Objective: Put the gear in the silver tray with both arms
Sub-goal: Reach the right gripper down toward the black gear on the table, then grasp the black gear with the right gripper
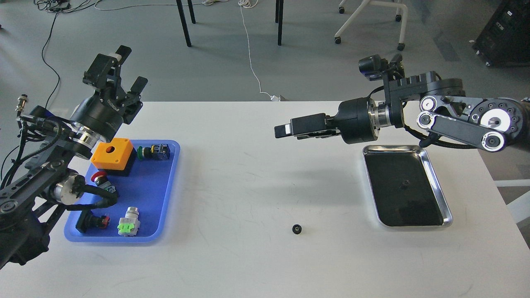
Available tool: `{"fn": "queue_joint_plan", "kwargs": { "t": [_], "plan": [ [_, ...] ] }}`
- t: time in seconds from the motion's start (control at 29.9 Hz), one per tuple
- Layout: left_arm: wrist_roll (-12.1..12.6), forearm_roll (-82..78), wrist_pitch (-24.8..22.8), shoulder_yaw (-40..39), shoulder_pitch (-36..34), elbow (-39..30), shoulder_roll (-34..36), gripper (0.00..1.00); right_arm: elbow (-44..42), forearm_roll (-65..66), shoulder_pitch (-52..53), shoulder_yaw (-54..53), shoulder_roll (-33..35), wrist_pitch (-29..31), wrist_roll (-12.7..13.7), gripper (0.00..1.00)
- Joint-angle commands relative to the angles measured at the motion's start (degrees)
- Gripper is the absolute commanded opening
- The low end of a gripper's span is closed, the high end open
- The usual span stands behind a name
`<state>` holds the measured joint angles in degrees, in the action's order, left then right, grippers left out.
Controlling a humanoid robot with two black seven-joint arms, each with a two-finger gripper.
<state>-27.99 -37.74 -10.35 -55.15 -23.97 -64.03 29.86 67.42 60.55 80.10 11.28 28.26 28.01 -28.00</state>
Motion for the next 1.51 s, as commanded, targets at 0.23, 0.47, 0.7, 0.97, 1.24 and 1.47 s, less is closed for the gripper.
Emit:
{"fn": "queue_joint_plan", "kwargs": {
  "t": [0.23, 0.47, 0.7, 0.97, 1.24, 1.47],
  "plan": [
    [2.2, 8.7, -1.9, -6.2, 3.8, -0.2, -2.5, 0.98, 6.4, 37.4, 4.4, 9.3, -4.5, 0.0, 0.0, 0.99],
    [2.3, 8.2, -1.6, -6.2, 3.8, -0.7, -3.8, 0.98, 6.1, 41.3, 4.0, 13.6, -8.9, -0.8, 0.0, 0.98],
    [2.4, 8.2, -1.6, -6.2, 4.4, -1.6, -3.8, 0.98, 4.1, 41.3, 3.4, 15.3, -13.9, -2.6, 0.0, 0.94],
    [2.3, 8.2, -1.6, -6.2, 4.5, -1.7, -3.5, 0.98, 3.1, 41.2, 3.3, 18.6, -17.2, -5.1, 0.0, 0.81],
    [2.2, 8.2, -1.7, -6.3, 4.5, -1.7, -3.5, 0.98, 0.8, 41.2, 3.1, 19.3, -20.9, -5.2, 0.0, 0.69],
    [2.2, 8.2, -1.7, -6.7, 4.5, -1.7, -3.4, 0.98, -1.1, 41.2, 1.9, 20.8, -22.9, -5.2, 0.0, 0.62]
  ]
}}
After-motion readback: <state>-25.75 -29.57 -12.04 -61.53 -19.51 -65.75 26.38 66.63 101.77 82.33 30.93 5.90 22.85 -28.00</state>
